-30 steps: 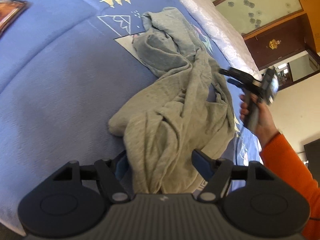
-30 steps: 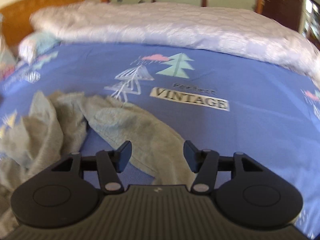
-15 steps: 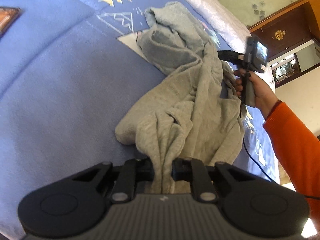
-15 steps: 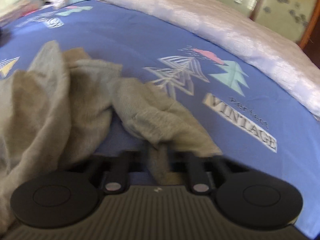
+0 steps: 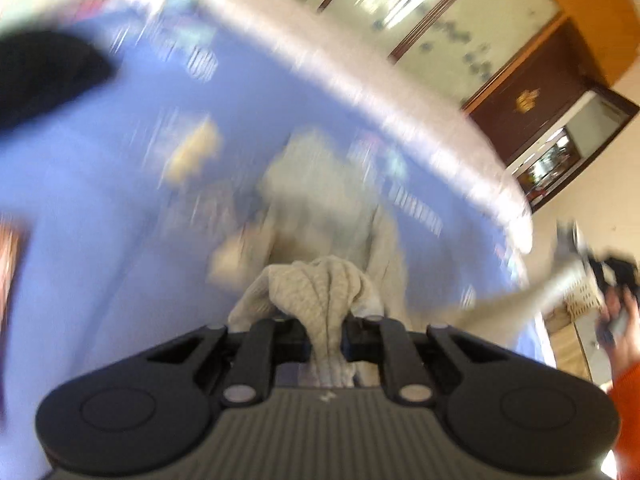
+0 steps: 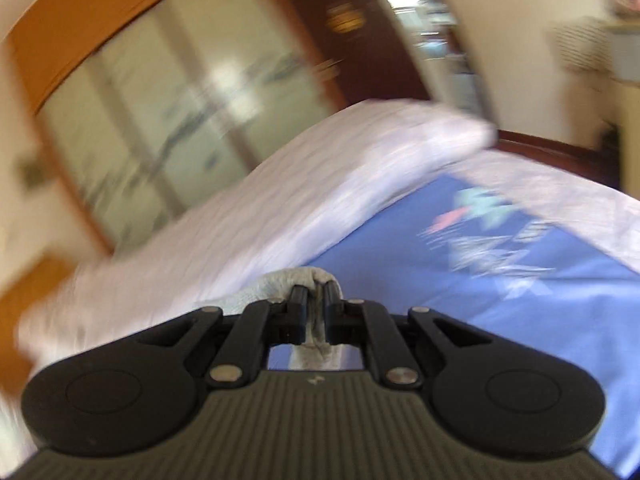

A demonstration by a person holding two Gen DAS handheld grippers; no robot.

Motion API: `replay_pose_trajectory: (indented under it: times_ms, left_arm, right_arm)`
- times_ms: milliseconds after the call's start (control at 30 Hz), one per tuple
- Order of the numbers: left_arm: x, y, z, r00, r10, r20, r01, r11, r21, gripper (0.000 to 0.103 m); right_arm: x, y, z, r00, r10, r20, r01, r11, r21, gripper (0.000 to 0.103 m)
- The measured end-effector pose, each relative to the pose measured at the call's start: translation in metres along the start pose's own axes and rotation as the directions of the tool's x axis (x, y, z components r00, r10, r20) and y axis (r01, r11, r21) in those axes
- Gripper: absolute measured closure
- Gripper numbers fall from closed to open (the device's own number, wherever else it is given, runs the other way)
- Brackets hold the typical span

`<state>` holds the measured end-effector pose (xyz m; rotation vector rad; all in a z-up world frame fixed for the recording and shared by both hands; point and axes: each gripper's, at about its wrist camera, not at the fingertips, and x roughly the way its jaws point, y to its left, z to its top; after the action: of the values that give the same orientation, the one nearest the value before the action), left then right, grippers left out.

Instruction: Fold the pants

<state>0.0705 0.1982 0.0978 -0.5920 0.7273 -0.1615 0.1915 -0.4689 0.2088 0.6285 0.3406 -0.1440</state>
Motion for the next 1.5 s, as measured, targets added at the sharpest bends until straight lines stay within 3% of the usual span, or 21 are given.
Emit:
replay_pose_trajectory:
  times_ms: [100,167,233,300,400,500,567,600,633,733,767,833,933,1100,1167,1233,1300,1333,1367,1400,1500]
  left_arm:
    - [-0.008,-0.028,0.062,0.993,-0.048,0.106,0.045,0.998,0.033,0.092]
    - [-0.023,-0.046,0.085,0.980,-0.090,0.179,0.086,0.996,0.032,0.092]
    - [-0.043,-0.060,0.088,0.961,-0.132,0.242,0.122,0.991,0.057,0.092]
    - [-0.054,-0.063,0.071,0.955,-0.130,0.265,0.110,0.990,0.090,0.092]
    - [-0.051,-0.039,0.025,0.980,-0.061,0.189,0.046,0.996,0.082,0.092]
    - [-0.029,0.011,-0.032,0.999,0.042,0.008,-0.041,0.999,-0.033,0.092]
    - [-0.012,0.039,-0.064,0.984,0.129,-0.119,-0.140,0.986,-0.091,0.091]
    - [-0.001,0.053,-0.084,0.965,0.176,-0.193,-0.200,0.973,-0.112,0.091]
    - [0.005,0.062,-0.097,0.951,0.195,-0.240,-0.231,0.964,-0.130,0.090]
    - [-0.006,0.063,-0.110,0.962,0.182,-0.201,-0.212,0.967,-0.140,0.083]
    - [-0.011,0.060,-0.110,0.965,0.187,-0.185,-0.214,0.967,-0.140,0.070]
    - [-0.016,0.058,-0.109,0.969,0.185,-0.164,-0.208,0.968,-0.139,0.055]
    - [-0.016,0.059,-0.105,0.973,0.172,-0.153,-0.195,0.969,-0.149,0.055]
    - [-0.011,0.054,-0.110,0.971,0.170,-0.165,-0.196,0.968,-0.158,0.063]
    - [-0.005,0.050,-0.112,0.967,0.187,-0.175,-0.210,0.969,-0.127,0.087]
    - [-0.003,0.044,-0.115,0.954,0.243,-0.174,-0.259,0.963,-0.074,0.092]
    - [-0.004,0.043,-0.116,0.939,0.295,-0.178,-0.305,0.952,-0.035,0.093]
    - [-0.007,0.045,-0.117,0.938,0.293,-0.183,-0.304,0.952,-0.037,0.093]
    - [-0.011,0.047,-0.118,0.940,0.284,-0.187,-0.297,0.954,-0.046,0.092]
    - [-0.017,0.048,-0.118,0.941,0.280,-0.191,-0.295,0.954,-0.052,0.089]
    - [-0.039,0.050,-0.114,0.951,0.260,-0.169,-0.277,0.957,-0.086,0.069]
  right_arm:
    - [-0.037,-0.046,0.032,0.998,-0.026,0.054,0.017,0.985,0.169,0.093]
    - [-0.058,-0.069,0.037,0.996,-0.020,0.084,-0.002,0.966,0.257,0.093]
    - [-0.074,-0.087,0.029,0.994,0.012,0.108,-0.047,0.943,0.329,0.093]
    - [-0.091,-0.106,0.008,0.992,0.040,0.117,-0.081,0.925,0.370,0.093]
    - [-0.108,-0.152,-0.035,0.993,0.088,0.074,-0.113,0.881,0.459,0.093]
    - [-0.132,-0.203,-0.100,0.998,0.059,-0.011,-0.042,0.826,0.563,0.092]
    - [-0.149,-0.228,-0.141,0.998,0.000,-0.068,0.041,0.807,0.589,0.091]
    - [-0.157,-0.236,-0.157,0.996,-0.019,-0.091,0.069,0.801,0.594,0.088]
    - [-0.164,-0.241,-0.171,0.992,-0.040,-0.116,0.102,0.798,0.594,0.087]
    - [-0.187,-0.242,-0.185,0.986,-0.101,-0.134,0.159,0.819,0.551,0.072]
    - [-0.195,-0.240,-0.184,0.985,-0.124,-0.121,0.170,0.833,0.527,0.068]
    - [-0.204,-0.238,-0.174,0.980,-0.177,-0.095,0.200,0.849,0.488,0.064]
    - [-0.213,-0.236,-0.160,0.979,-0.195,-0.059,0.199,0.860,0.470,0.064]
    - [-0.199,-0.203,-0.167,0.988,-0.122,-0.094,0.145,0.943,0.300,0.064]
    - [-0.182,-0.186,-0.178,0.986,-0.093,-0.136,0.124,0.964,0.234,0.064]
    - [-0.168,-0.181,-0.188,0.980,-0.078,-0.182,0.116,0.970,0.212,0.064]
    - [-0.147,-0.180,-0.196,0.964,-0.123,-0.236,0.171,0.966,0.195,0.065]
    - [-0.137,-0.183,-0.200,0.944,-0.204,-0.258,0.254,0.951,0.176,0.066]
    - [-0.127,-0.190,-0.202,0.925,-0.268,-0.269,0.318,0.934,0.164,0.075]
    - [-0.126,-0.194,-0.203,0.923,-0.285,-0.258,0.335,0.925,0.177,0.077]
    - [-0.134,-0.188,-0.200,0.918,-0.323,-0.230,0.360,0.922,0.142,0.074]
